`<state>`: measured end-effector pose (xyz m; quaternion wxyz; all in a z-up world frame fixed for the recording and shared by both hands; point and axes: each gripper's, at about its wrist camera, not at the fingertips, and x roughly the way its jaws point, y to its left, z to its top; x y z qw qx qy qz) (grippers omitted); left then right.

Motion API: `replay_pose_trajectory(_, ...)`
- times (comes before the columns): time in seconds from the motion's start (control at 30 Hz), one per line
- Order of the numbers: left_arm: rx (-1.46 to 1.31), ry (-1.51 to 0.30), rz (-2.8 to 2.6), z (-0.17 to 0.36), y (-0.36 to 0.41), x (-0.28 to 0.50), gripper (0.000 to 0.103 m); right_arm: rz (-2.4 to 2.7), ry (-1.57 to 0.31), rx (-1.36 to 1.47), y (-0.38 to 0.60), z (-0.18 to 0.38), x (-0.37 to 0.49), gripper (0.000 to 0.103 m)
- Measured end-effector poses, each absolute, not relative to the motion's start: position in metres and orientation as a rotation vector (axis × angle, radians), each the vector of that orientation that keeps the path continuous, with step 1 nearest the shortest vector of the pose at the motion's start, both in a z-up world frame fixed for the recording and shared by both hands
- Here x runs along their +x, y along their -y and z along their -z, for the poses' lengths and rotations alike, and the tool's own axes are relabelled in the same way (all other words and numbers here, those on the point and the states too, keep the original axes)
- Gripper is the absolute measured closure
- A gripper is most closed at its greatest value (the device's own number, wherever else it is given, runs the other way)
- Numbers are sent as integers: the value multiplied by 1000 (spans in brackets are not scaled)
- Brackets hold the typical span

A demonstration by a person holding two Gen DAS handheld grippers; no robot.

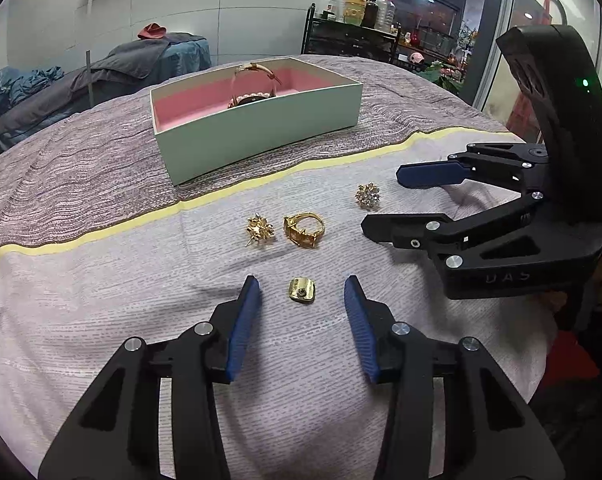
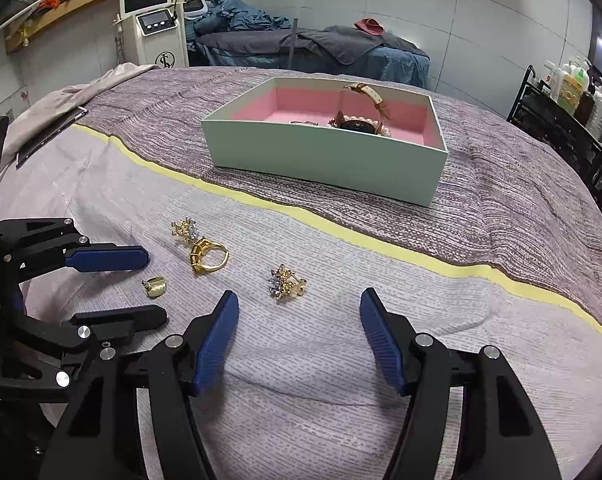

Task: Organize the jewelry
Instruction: 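Grasp the small gold square earring with the left tool while the right tool grasps a gold flower earring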

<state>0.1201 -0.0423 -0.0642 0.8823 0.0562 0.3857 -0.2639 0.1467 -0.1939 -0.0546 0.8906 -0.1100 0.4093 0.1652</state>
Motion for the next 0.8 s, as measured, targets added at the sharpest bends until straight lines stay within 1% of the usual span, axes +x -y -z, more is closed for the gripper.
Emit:
replay_pose_trajectory(0.03,111,-804,547,64,42,121,62,-343,-850,-229,194,55,147,41)
replay_pose_trajectory(0.1,108,-805,549,63,43,122,70,-343,-852,-233,193,55,147,42)
replay_pose_trajectory(0.17,116,-803,554,63,46,121,75,-344,-854,-236,192,56,147,43)
replay_pose_trajectory(0.33,125,-804,562,64,49,121,78,-345,-857,-236,191,57,149,44)
replay_pose_trajectory(0.43,124,-805,573,64,50,121,83,-347,-859,-237,190,57,149,46)
replay_pose_trajectory(0.63,107,-806,581,65,49,121,85,-353,-865,-238,186,57,154,56)
replay_pose_trajectory(0.73,103,-805,581,65,49,120,87,-356,-865,-237,186,57,155,63)
replay_pose_trajectory(0.8,101,-805,581,65,48,121,88,-358,-866,-234,185,57,156,70)
